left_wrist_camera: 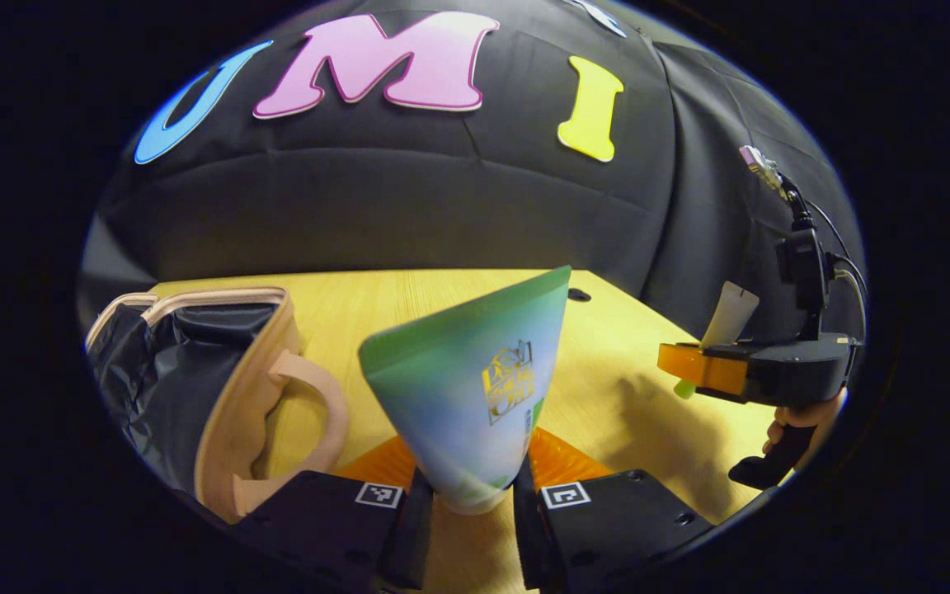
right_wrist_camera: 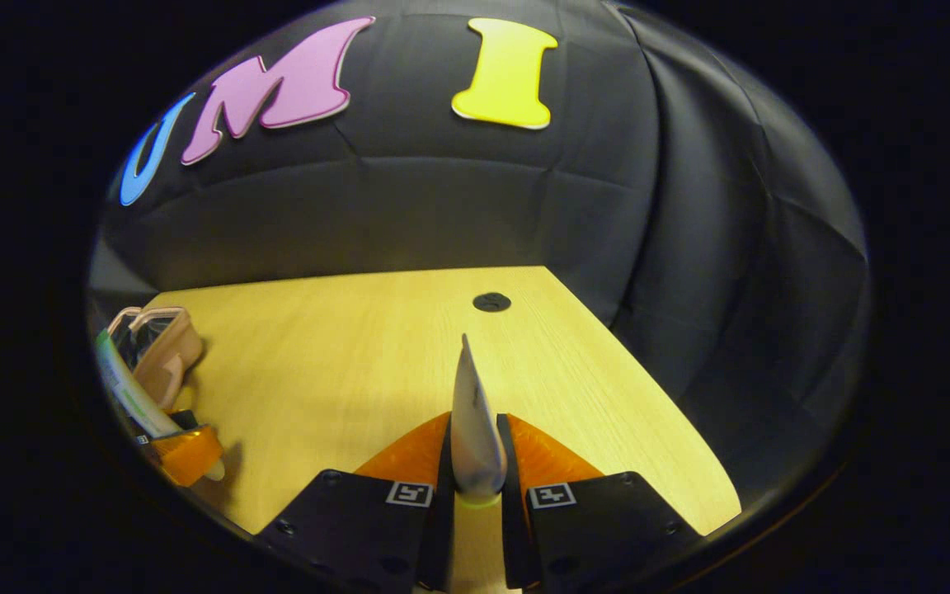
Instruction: First open the suitcase, pack the skin care products into it, and then close the suitcase.
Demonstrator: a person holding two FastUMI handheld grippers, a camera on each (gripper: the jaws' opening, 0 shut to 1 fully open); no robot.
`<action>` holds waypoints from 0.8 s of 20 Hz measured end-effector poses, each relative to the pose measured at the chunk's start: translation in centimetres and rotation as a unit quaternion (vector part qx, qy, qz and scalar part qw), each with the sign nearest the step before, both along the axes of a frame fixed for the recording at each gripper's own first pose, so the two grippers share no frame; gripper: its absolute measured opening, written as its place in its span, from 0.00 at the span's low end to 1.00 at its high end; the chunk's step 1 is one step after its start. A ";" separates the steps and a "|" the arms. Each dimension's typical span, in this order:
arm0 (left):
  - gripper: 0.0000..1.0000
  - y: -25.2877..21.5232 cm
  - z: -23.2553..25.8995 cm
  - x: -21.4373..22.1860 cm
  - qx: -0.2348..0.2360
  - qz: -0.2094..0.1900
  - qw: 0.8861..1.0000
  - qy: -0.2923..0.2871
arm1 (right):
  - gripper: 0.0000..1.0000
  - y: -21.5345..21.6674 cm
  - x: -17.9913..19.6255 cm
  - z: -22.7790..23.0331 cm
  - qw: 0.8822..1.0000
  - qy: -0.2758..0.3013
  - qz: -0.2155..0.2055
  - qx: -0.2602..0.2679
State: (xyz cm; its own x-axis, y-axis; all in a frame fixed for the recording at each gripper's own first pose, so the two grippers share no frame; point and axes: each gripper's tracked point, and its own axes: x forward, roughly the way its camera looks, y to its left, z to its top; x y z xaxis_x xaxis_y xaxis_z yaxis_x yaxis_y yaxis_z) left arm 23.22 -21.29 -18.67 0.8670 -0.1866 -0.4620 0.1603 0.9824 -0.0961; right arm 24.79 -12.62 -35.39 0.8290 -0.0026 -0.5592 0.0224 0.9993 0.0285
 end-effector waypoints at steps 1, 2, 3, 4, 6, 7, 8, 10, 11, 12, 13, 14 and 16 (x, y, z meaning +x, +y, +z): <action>0.46 0.5 1.1 -0.6 -0.007 0.001 1.000 0.000 | 0.27 0.7 -0.6 1.6 1.000 -0.009 0.005 0.006; 0.46 1.3 2.6 -1.3 -0.017 0.006 1.000 -0.003 | 0.27 1.6 -1.2 3.2 1.000 -0.013 0.012 0.010; 0.46 2.3 4.6 -1.8 -0.028 0.014 0.999 -0.010 | 0.27 2.4 -2.0 4.7 1.000 -0.016 0.019 0.008; 0.46 3.9 6.3 -2.5 -0.035 0.024 0.999 -0.014 | 0.27 3.4 -2.6 6.2 0.999 -0.018 0.031 0.006; 0.46 8.1 8.5 -3.8 -0.030 0.053 0.998 -0.008 | 0.27 5.3 -4.2 9.2 0.997 -0.021 0.069 -0.023; 0.43 10.8 9.4 -4.3 -0.024 0.070 0.997 0.000 | 0.27 6.1 -4.5 10.7 0.996 -0.026 0.082 -0.026; 0.46 13.8 9.9 -4.8 -0.018 0.088 0.996 0.009 | 0.27 7.3 -4.9 12.1 0.995 -0.029 0.089 -0.014; 0.46 19.4 9.6 -5.1 -0.006 0.106 0.994 0.037 | 0.27 9.9 -5.6 14.7 0.994 -0.032 0.106 0.006; 0.47 21.8 8.9 -4.8 0.003 0.107 0.992 0.059 | 0.27 10.9 -5.9 15.8 0.993 -0.036 0.115 0.006; 0.46 23.9 7.7 -4.5 0.010 0.109 0.990 0.084 | 0.27 12.2 -6.1 16.8 0.992 -0.041 0.123 0.012; 0.47 25.2 5.8 -4.1 0.007 0.101 0.986 0.130 | 0.27 13.8 -6.5 17.4 0.990 -0.042 0.131 0.022; 0.49 26.2 4.1 -4.0 0.000 0.106 0.980 0.170 | 0.27 15.5 -7.0 17.7 0.989 -0.037 0.140 0.034; 0.49 26.1 1.5 -2.4 -0.015 0.104 0.966 0.238 | 0.27 18.6 -8.1 18.4 0.985 -0.028 0.164 0.052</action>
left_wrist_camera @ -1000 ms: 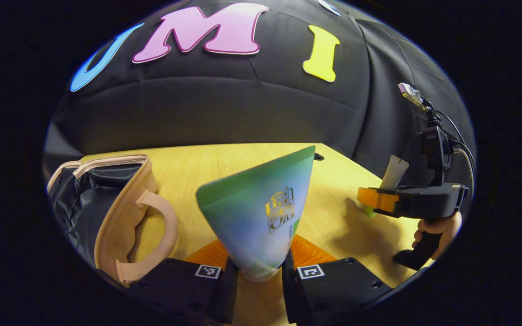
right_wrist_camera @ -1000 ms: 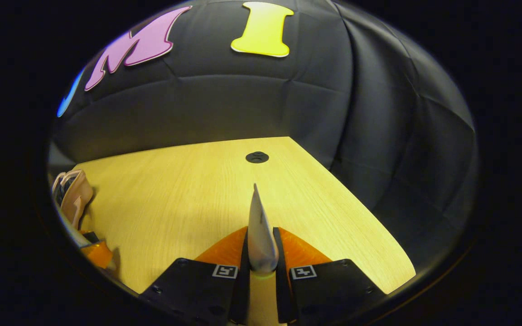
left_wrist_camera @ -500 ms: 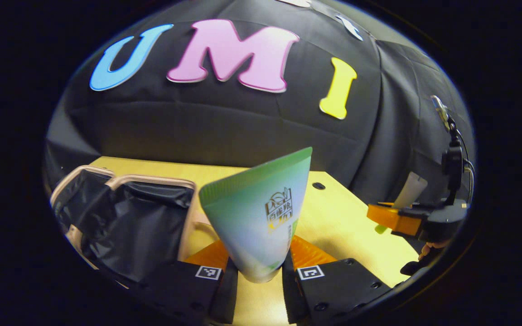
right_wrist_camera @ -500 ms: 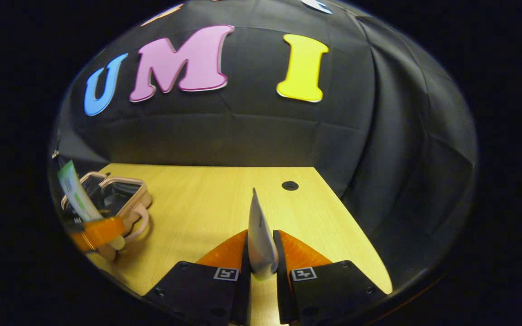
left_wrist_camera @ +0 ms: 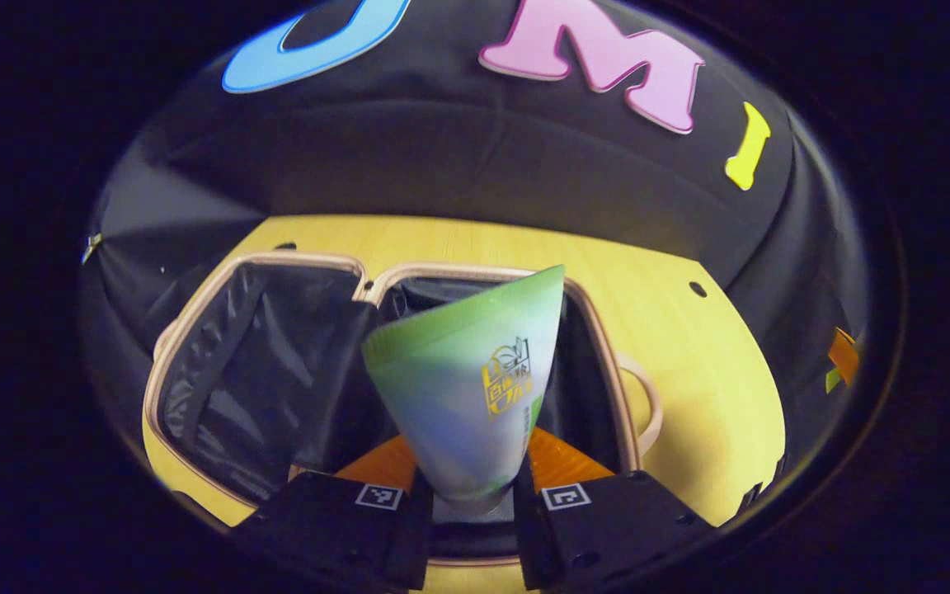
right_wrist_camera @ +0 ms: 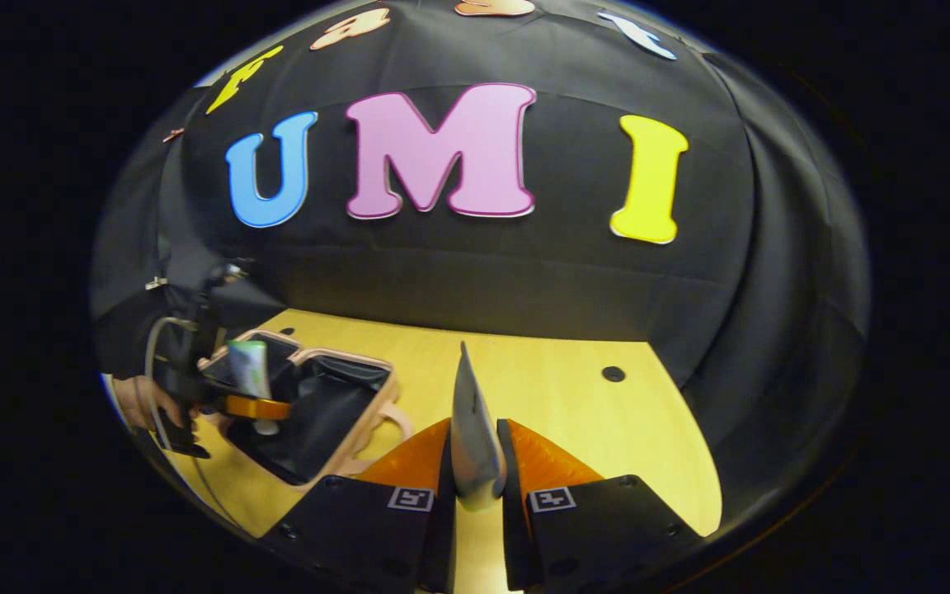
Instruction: First open the suitcase, pack the skin care products into it, and then close the suitcase.
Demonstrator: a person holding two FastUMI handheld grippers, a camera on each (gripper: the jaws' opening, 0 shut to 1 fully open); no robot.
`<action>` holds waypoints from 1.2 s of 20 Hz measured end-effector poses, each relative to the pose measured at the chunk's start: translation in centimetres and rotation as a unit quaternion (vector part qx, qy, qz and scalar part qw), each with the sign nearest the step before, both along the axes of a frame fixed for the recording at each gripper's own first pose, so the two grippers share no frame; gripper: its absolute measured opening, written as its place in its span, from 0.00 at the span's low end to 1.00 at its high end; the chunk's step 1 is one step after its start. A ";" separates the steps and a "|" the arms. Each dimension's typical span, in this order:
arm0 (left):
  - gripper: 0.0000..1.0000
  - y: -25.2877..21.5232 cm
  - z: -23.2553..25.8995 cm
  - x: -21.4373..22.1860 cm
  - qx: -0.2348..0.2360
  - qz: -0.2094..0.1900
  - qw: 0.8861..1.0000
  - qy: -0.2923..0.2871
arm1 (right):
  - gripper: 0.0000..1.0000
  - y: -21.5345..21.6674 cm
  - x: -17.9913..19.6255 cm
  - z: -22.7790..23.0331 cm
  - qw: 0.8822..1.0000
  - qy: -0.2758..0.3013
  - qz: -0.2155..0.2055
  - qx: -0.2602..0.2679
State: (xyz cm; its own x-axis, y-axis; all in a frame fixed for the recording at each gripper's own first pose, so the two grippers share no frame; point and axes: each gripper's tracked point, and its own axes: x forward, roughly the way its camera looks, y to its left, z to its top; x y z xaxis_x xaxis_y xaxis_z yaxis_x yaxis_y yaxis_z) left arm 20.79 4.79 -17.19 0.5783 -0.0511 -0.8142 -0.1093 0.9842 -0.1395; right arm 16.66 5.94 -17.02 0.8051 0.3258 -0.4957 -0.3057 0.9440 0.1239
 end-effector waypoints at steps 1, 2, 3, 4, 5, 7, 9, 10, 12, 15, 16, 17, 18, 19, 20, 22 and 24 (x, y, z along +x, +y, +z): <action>0.47 0.1 -0.9 0.2 0.000 -0.009 1.000 0.030 | 0.27 1.4 -0.4 0.2 1.000 0.004 0.012 0.009; 0.47 0.0 -2.1 0.4 0.004 -0.023 0.998 0.064 | 0.27 2.8 -0.9 0.5 1.000 0.007 0.025 0.018; 0.47 0.0 -3.1 0.4 0.012 -0.038 0.995 0.095 | 0.24 3.9 -1.3 0.7 0.999 0.008 0.037 0.023; 0.47 0.0 -4.5 0.7 0.022 -0.050 0.991 0.126 | 0.27 4.8 -1.7 1.0 0.998 0.008 0.049 0.028; 0.43 -0.1 -5.6 0.7 0.031 -0.057 0.986 0.151 | 0.27 5.5 -2.0 1.2 0.998 0.008 0.057 0.030; 0.46 -0.8 -6.3 1.1 0.041 -0.063 0.983 0.168 | 0.27 6.6 -2.3 1.4 0.997 0.009 0.067 0.038; 0.48 -0.2 -6.3 1.8 0.062 -0.059 0.979 0.185 | 0.27 7.2 -2.3 1.2 0.996 0.011 0.073 0.040; 0.49 0.0 -6.2 1.8 0.073 -0.053 0.979 0.184 | 0.27 7.3 -2.2 1.0 0.996 0.015 0.074 0.038; 0.52 0.2 -4.7 2.3 0.071 -0.038 0.986 0.145 | 0.27 7.5 -2.0 0.7 0.996 0.024 0.072 0.039; 0.89 0.0 0.8 3.2 0.043 -0.017 0.999 0.027 | 0.27 8.8 -1.9 -0.3 0.994 0.058 0.077 0.041; 0.94 1.1 3.2 3.2 0.056 -0.005 0.998 -0.010 | 0.27 9.8 -2.0 -0.3 0.993 0.064 0.088 0.040; 0.99 3.1 5.1 3.2 0.077 0.009 0.996 -0.044 | 0.27 10.8 -1.7 -0.3 0.993 0.061 0.098 0.035; 0.98 4.8 7.5 2.6 0.094 0.022 0.993 -0.071 | 0.27 11.9 -1.5 -0.4 0.992 0.065 0.104 0.032; 0.98 6.7 9.3 1.8 0.110 0.035 0.989 -0.095 | 0.27 13.2 -1.5 -1.1 0.991 0.077 0.108 0.037; 0.98 8.4 10.9 0.9 0.125 0.047 0.984 -0.114 | 0.27 14.7 -1.4 -1.9 0.988 0.096 0.109 0.046; 0.98 11.5 12.5 -1.3 0.155 0.056 0.978 -0.131 | 0.27 17.9 -1.5 -4.6 0.984 0.122 0.126 0.026; 0.99 15.0 14.2 -3.6 0.192 0.062 0.970 -0.139 | 0.27 20.7 -2.1 -8.1 0.975 0.159 0.157 -0.002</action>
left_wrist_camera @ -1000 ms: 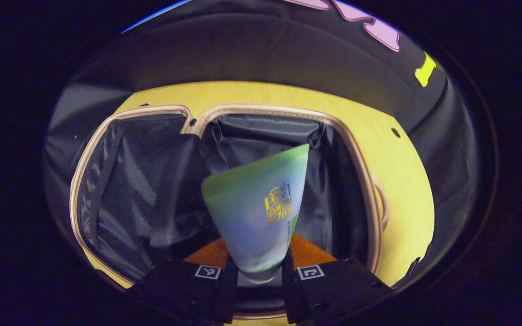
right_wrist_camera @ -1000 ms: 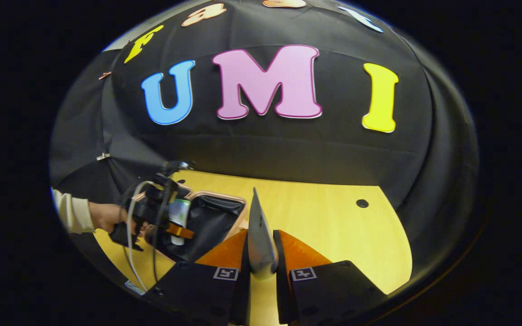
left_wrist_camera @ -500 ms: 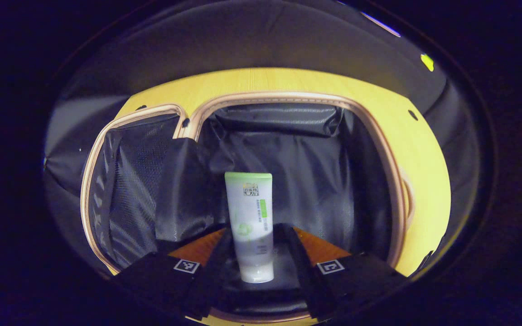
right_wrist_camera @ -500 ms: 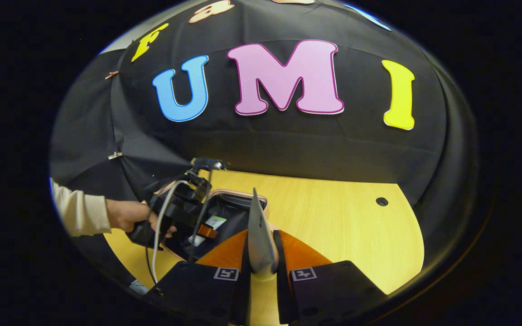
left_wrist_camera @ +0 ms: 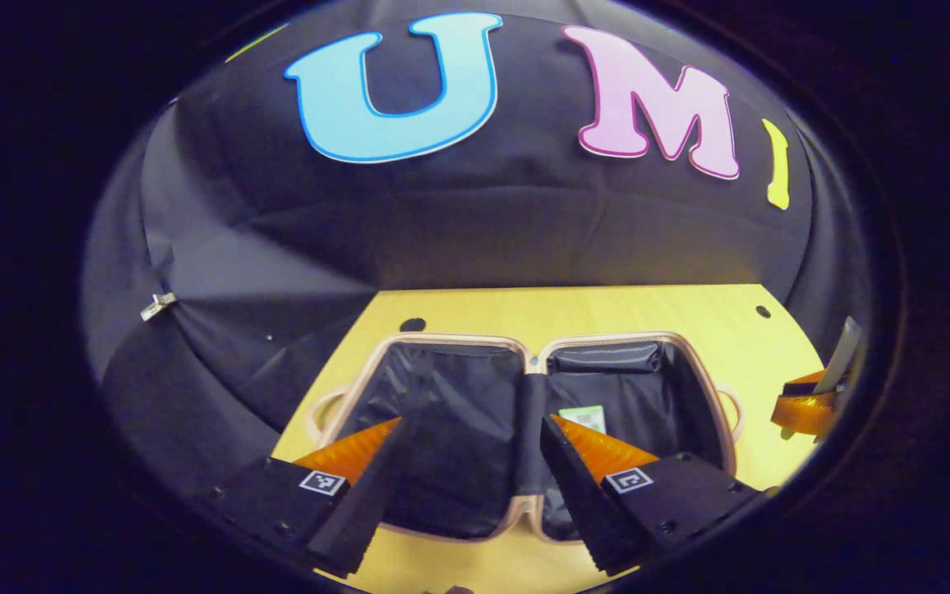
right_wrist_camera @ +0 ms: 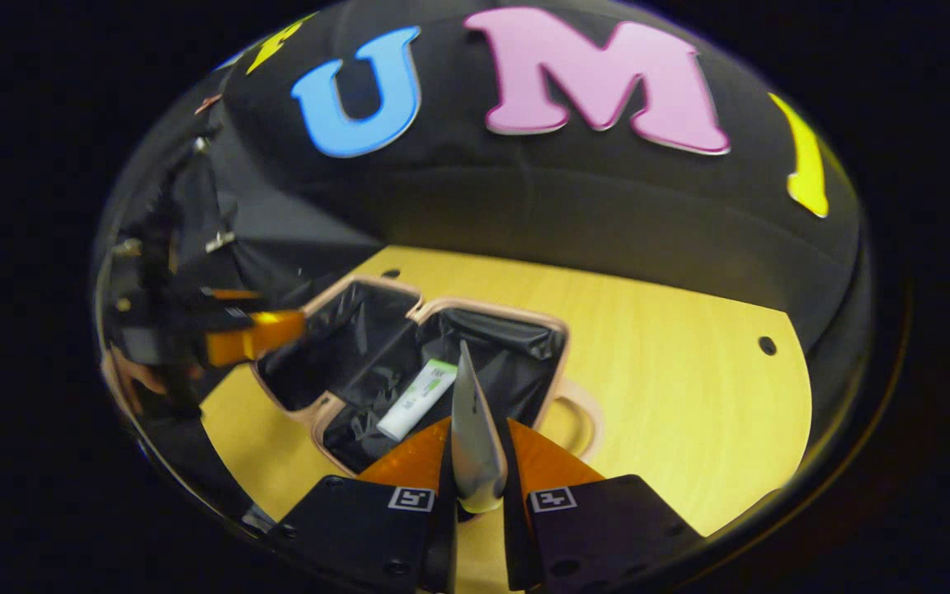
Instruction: First open the suitcase, pack the skin care products into it, and then close the suitcase.
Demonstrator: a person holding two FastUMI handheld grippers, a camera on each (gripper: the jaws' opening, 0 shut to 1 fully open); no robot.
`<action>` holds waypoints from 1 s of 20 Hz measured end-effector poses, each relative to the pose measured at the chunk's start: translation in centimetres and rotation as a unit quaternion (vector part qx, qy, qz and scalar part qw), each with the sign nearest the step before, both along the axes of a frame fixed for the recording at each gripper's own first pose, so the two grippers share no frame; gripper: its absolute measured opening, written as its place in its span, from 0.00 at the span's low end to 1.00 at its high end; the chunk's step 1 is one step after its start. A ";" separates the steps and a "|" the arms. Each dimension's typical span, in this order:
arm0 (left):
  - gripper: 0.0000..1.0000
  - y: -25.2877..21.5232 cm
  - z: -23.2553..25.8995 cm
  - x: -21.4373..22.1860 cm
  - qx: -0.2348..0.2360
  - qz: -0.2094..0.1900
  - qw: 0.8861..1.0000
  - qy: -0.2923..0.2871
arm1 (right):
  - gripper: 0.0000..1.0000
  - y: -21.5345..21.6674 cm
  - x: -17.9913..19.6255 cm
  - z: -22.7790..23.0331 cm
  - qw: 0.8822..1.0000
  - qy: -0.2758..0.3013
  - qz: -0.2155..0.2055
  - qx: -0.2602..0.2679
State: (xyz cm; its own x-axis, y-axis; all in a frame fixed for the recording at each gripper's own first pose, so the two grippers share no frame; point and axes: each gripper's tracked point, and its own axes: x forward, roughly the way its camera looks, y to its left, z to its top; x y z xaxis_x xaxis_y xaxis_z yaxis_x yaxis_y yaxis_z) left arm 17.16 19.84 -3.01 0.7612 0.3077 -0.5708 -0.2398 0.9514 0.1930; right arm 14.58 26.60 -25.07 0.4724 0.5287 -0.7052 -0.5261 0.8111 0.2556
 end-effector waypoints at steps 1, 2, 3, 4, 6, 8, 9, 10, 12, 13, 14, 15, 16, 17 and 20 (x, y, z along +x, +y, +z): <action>0.98 1.1 0.7 -1.2 0.008 0.004 1.000 -0.003 | 0.27 1.5 -0.6 -2.2 1.000 0.022 0.009 -0.009; 0.98 2.0 1.1 -2.3 0.010 0.007 1.000 -0.007 | 0.27 2.7 -0.8 -4.2 0.999 0.051 0.004 -0.019; 0.98 3.1 0.5 -3.4 0.006 0.010 1.000 -0.010 | 0.27 3.6 -0.8 -5.8 0.996 0.081 -0.004 -0.029; 0.98 3.7 0.3 -4.5 -0.003 0.014 1.000 -0.008 | 0.27 4.2 -0.7 -7.2 0.994 0.098 -0.004 -0.043; 0.98 4.6 -0.7 -6.7 -0.025 0.028 0.999 -0.001 | 0.27 4.5 -0.7 -10.0 0.988 0.134 -0.007 -0.078; 0.99 6.1 -1.7 -9.0 -0.030 0.045 0.998 0.013 | 0.27 4.3 0.0 -11.7 0.982 0.153 -0.038 -0.102; 0.98 6.5 -1.9 -9.7 -0.029 0.051 0.998 0.012 | 0.20 4.2 0.5 -12.3 0.980 0.157 -0.055 -0.109; 0.98 6.8 -2.0 -10.4 -0.032 0.056 0.998 0.014 | 0.27 4.3 0.8 -12.8 0.977 0.165 -0.067 -0.114; 0.98 7.4 -2.6 -11.7 -0.037 0.067 0.997 0.020 | 0.19 4.0 0.5 -13.4 0.972 0.186 -0.074 -0.126; 0.98 7.7 -2.7 -12.1 -0.042 0.072 0.996 0.019 | 0.29 4.2 0.9 -13.1 0.972 0.181 -0.082 -0.123; 0.98 7.9 -2.9 -12.4 -0.047 0.076 0.996 0.018 | 0.23 4.1 1.3 -12.7 0.973 0.172 -0.084 -0.126; 0.98 8.1 -3.0 -12.5 -0.049 0.081 0.995 0.018 | 0.23 4.0 1.5 -12.2 0.975 0.163 -0.084 -0.126; 0.96 8.5 -3.2 -12.7 -0.047 0.087 0.995 0.018 | 0.34 4.2 1.5 -12.0 0.977 0.155 -0.081 -0.124; 0.98 8.9 -3.1 -12.7 -0.044 0.092 0.995 0.016 | 0.44 4.0 1.6 -11.3 0.978 0.147 -0.081 -0.124; 0.98 10.3 -3.1 -12.4 -0.035 0.100 0.994 0.006 | 0.76 3.6 1.6 -8.5 0.984 0.119 -0.081 -0.102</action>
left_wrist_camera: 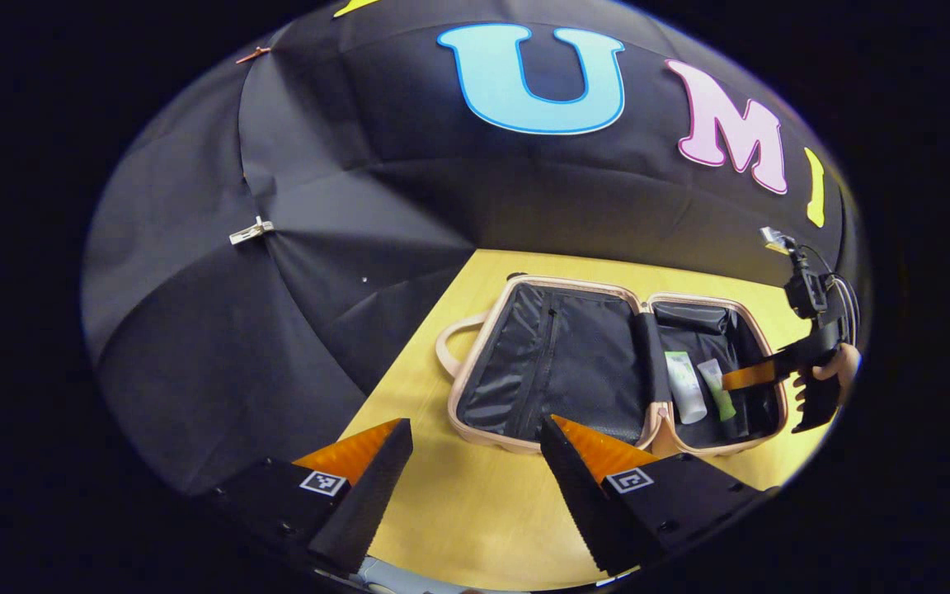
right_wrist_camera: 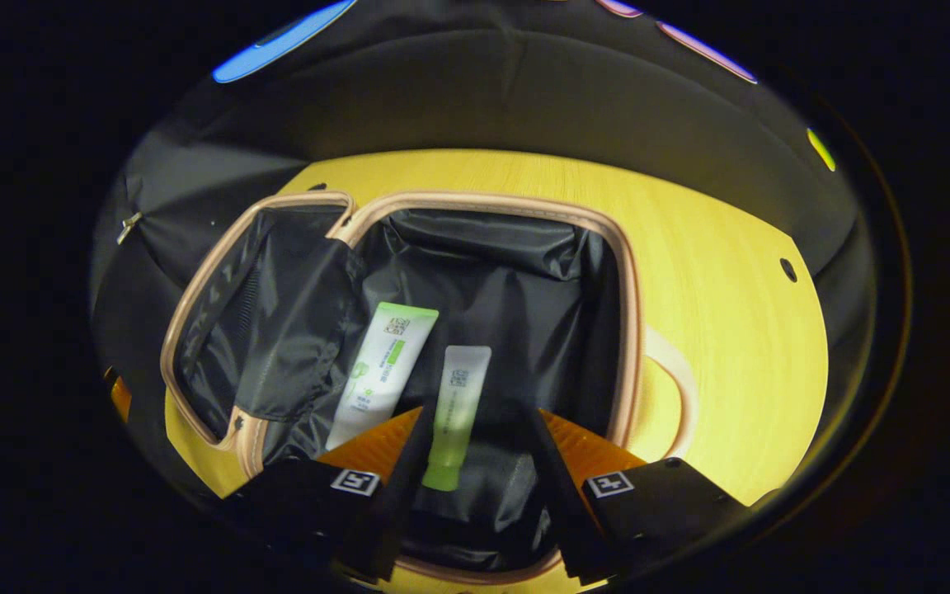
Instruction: First open the suitcase, pack the skin care products into it, and then close the suitcase.
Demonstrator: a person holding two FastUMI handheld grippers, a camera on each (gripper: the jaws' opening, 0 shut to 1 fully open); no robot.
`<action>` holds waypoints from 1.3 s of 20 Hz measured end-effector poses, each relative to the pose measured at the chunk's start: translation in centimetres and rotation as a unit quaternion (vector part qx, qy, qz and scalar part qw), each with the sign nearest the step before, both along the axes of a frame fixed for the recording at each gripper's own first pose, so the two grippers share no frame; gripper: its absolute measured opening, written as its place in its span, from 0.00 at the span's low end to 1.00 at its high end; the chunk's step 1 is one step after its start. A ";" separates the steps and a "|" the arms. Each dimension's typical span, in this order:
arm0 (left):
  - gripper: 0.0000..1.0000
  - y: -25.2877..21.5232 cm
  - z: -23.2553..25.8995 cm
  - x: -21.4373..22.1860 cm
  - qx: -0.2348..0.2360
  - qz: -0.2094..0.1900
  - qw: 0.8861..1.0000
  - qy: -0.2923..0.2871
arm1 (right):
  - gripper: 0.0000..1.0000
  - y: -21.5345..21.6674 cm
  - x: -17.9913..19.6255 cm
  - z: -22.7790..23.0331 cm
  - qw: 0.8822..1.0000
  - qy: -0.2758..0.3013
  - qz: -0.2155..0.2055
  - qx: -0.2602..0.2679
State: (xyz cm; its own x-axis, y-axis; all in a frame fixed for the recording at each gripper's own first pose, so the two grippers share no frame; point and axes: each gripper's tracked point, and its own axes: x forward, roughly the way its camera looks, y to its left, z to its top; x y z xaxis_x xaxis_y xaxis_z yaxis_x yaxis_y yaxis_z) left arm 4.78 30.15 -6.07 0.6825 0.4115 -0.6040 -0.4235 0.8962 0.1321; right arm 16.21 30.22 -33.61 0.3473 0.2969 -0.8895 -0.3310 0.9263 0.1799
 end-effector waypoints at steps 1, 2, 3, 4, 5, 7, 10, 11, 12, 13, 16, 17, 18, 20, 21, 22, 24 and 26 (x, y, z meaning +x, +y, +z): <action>0.98 0.9 -0.1 0.3 0.003 0.010 1.000 -0.003 | 0.75 -0.2 0.2 1.2 1.000 -0.014 -0.001 0.010; 0.98 1.7 -0.3 0.6 0.002 0.017 1.000 -0.009 | 0.93 -0.7 0.2 2.3 0.999 -0.029 -0.002 0.020; 0.98 2.5 -0.6 1.1 -0.005 0.025 1.000 -0.015 | 0.98 -1.2 0.3 3.6 0.998 -0.045 -0.009 0.031; 0.98 3.4 -1.0 1.5 -0.015 0.032 0.999 -0.021 | 1.00 -1.6 0.3 4.4 0.997 -0.061 -0.017 0.042; 0.97 4.5 -1.4 2.1 -0.026 0.040 0.999 -0.025 | 1.00 -2.5 0.2 5.3 0.995 -0.078 -0.025 0.050; 0.98 7.3 -2.8 2.8 -0.046 0.066 0.997 -0.018 | 0.98 -5.0 -0.3 7.0 0.992 -0.109 -0.035 0.049; 0.99 10.7 -4.4 4.3 -0.078 0.093 0.992 -0.017 | 0.98 -9.0 -1.3 8.9 0.987 -0.150 -0.049 0.038; 0.97 11.5 -4.7 5.3 -0.092 0.088 0.992 -0.020 | 0.99 -10.4 -1.4 9.5 0.983 -0.168 -0.060 0.038; 0.96 12.3 -5.3 6.3 -0.103 0.086 0.991 -0.023 | 0.98 -12.2 -1.6 10.0 0.980 -0.182 -0.067 0.032; 0.96 12.9 -6.0 7.3 -0.115 0.086 0.989 -0.021 | 0.97 -14.2 -1.6 10.0 0.978 -0.192 -0.078 0.019; 0.95 14.1 -7.9 10.0 -0.161 0.090 0.983 -0.016 | 0.98 -19.2 -2.2 8.7 0.976 -0.183 -0.115 -0.009; 0.95 14.5 -8.5 11.0 -0.178 0.092 0.980 -0.018 | 0.98 -20.6 -2.6 8.2 0.977 -0.173 -0.125 -0.017; 0.95 15.0 -9.0 12.0 -0.193 0.097 0.976 -0.024 | 0.98 -22.3 -2.9 7.7 0.977 -0.166 -0.132 -0.028; 0.93 15.5 -10.0 13.7 -0.233 0.101 0.967 -0.032 | 0.98 -25.1 -3.7 7.3 0.975 -0.163 -0.137 -0.056; 0.90 15.2 -10.6 14.2 -0.254 0.101 0.961 -0.033 | 0.98 -26.1 -3.9 7.3 0.975 -0.165 -0.137 -0.065; 0.89 15.5 -11.5 14.7 -0.267 0.108 0.957 -0.032 | 0.98 -26.7 -4.4 7.3 0.974 -0.167 -0.141 -0.068; 0.84 15.8 -12.8 15.0 -0.290 0.120 0.949 -0.033 | 0.98 -27.7 -5.3 7.6 0.971 -0.167 -0.159 -0.064; 0.75 14.9 -13.1 15.0 -0.324 0.121 0.938 -0.034 | 0.98 -28.1 -5.9 7.7 0.970 -0.168 -0.168 -0.058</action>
